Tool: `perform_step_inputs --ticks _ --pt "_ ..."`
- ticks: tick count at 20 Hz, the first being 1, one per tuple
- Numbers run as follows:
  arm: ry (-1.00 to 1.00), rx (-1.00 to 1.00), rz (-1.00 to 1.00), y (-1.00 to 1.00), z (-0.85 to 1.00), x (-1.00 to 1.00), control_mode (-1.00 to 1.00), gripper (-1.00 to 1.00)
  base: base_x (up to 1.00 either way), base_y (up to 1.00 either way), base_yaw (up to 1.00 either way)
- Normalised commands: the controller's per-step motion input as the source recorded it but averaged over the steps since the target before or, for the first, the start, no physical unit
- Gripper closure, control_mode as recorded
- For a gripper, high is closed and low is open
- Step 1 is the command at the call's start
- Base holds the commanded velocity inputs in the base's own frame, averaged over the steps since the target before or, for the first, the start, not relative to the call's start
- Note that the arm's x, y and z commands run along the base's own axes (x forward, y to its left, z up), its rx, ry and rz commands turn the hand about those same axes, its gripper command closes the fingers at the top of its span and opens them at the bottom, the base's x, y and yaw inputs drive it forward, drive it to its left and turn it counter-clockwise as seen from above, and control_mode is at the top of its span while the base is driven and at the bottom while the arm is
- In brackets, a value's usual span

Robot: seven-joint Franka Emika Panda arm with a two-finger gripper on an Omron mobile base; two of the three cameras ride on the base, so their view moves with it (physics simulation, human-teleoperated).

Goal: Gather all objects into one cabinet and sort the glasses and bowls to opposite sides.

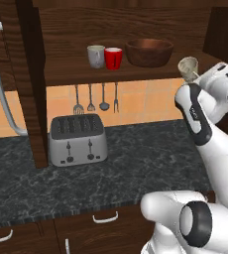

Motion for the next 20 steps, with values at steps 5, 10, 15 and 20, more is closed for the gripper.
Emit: perform_step_inputs --ticks 5,10,15,20 --pt "-0.25 0.00 0.00 0.79 -0.06 -1.00 -1.00 1.00 0.00 0.00 0.00" --pt "-0.06 0.05 0.00 0.87 0.00 -0.96 -1.00 1.00 0.00 0.00 0.00" --pt "0.09 0.26 0.00 0.75 0.00 -0.57 -1.00 1.00 0.00 0.00 0.00" --pt "0.36 0.33 0.04 0.66 0.15 -0.46 -1.00 1.00 0.00 0.00 0.00"
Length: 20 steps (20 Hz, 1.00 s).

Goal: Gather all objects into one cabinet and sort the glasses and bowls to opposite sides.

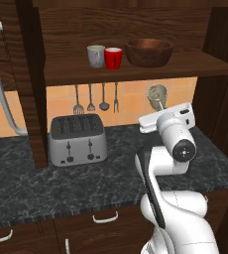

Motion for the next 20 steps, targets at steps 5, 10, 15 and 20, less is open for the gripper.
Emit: perform_step_inputs --ticks 5,10,15,20 --pt "0.41 0.40 0.16 0.35 0.12 -0.20 -1.00 1.00 0.00 0.00 0.00" --pt "0.28 0.37 0.26 0.15 0.18 -0.05 -1.00 1.00 0.00 0.00 0.00" --pt "0.11 0.01 0.20 0.52 0.24 0.00 -1.00 1.00 0.00 0.00 0.00" --pt "0.05 -0.01 0.10 0.71 0.35 0.00 -1.00 1.00 0.00 0.00 0.00"
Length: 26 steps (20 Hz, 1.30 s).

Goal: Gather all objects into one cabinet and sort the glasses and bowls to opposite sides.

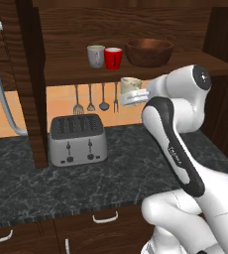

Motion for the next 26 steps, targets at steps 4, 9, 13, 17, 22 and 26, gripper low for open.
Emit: perform_step_inputs --ticks 4,9,13,17,22,26 --pt "0.00 0.00 0.04 0.63 0.16 0.00 -1.00 1.00 0.00 0.00 0.00" --pt "0.00 0.00 0.00 0.35 0.27 0.00 -1.00 1.00 0.00 0.00 0.00" --pt "-0.01 0.00 0.00 0.20 0.34 0.06 -1.00 1.00 0.00 0.00 0.00" --pt "0.00 0.00 -0.01 0.02 0.30 0.17 -1.00 1.00 0.00 0.00 0.00" --pt "0.00 0.00 -0.04 0.00 0.32 0.26 -1.00 1.00 0.00 0.00 0.00" --pt "0.00 0.00 -0.07 0.00 0.26 0.30 -1.00 1.00 0.00 0.00 0.00"
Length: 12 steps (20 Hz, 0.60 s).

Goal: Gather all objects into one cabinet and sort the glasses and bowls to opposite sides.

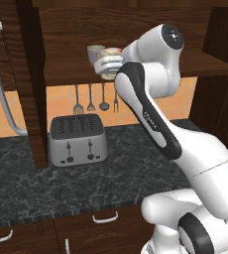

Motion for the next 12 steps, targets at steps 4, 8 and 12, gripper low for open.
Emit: perform_step_inputs --ticks 4,8,12 --pt "0.00 0.00 -0.10 0.00 0.02 0.45 -1.00 1.00 0.00 0.00 0.00" --pt "0.00 0.00 -0.10 0.00 -0.15 0.54 -1.00 1.00 0.00 0.00 0.00" --pt "0.00 0.00 -0.07 0.00 -0.18 0.54 -1.00 1.00 0.00 0.00 0.00"
